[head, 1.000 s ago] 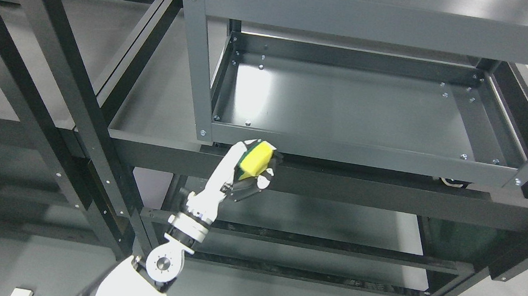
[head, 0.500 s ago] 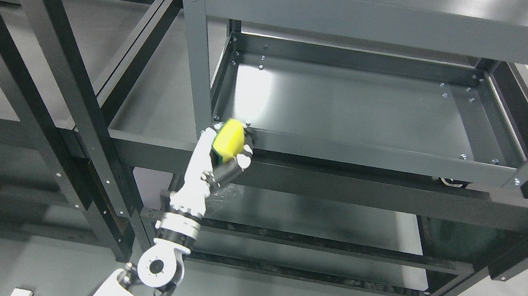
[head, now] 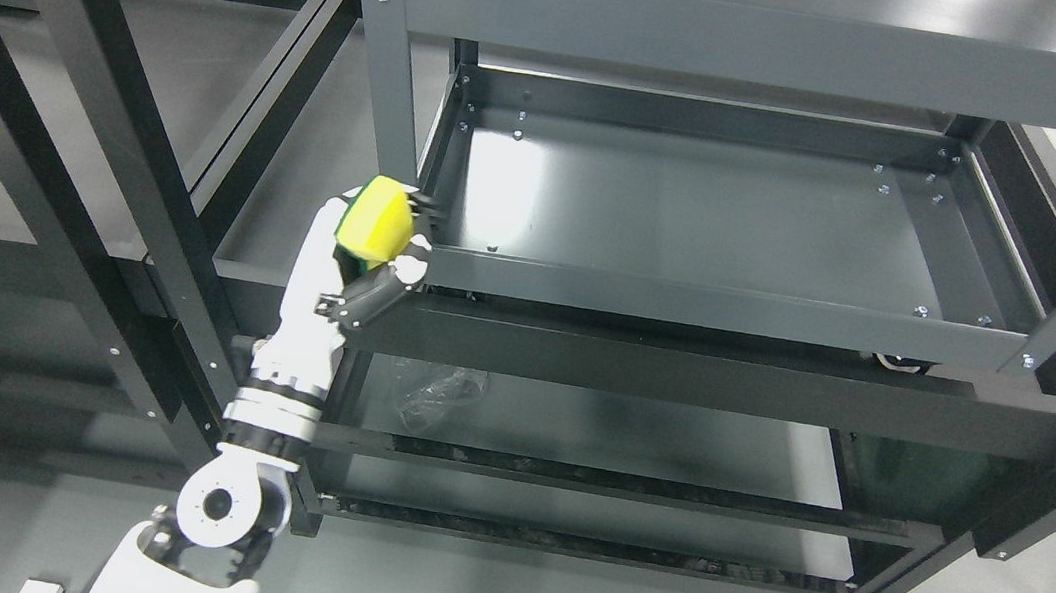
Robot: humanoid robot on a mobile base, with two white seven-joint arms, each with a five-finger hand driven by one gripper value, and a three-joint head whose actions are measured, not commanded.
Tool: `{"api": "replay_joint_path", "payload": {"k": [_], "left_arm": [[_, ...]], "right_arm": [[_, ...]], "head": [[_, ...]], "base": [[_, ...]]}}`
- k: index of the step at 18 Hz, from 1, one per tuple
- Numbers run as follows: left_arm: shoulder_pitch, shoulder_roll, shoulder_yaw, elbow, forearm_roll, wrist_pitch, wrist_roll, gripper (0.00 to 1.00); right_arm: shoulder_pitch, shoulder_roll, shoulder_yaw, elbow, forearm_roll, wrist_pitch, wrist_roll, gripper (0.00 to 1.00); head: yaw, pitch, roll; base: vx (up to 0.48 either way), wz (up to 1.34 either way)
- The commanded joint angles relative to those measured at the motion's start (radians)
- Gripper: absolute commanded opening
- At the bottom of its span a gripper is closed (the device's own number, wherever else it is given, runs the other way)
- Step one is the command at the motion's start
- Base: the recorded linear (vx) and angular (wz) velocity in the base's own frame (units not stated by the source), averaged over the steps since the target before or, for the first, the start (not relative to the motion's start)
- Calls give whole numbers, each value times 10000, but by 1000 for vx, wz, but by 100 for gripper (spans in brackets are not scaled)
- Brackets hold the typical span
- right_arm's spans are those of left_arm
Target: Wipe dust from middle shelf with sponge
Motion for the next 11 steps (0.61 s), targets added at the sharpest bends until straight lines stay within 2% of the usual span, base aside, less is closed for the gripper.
{"api": "replay_joint_path", "payload": {"k": [1, 11], "left_arm": [[1284, 726, 1098, -810, 23, -775, -142, 0], [1548, 711, 1067, -810, 23, -1085, -434, 0]], "right_arm": [[0, -175, 0, -175, 0, 735, 5, 100], [0, -175, 0, -175, 0, 751, 5, 100]], "head": [[0, 0, 0], [0, 0, 0]], "base": [[0, 0], [0, 7]]}}
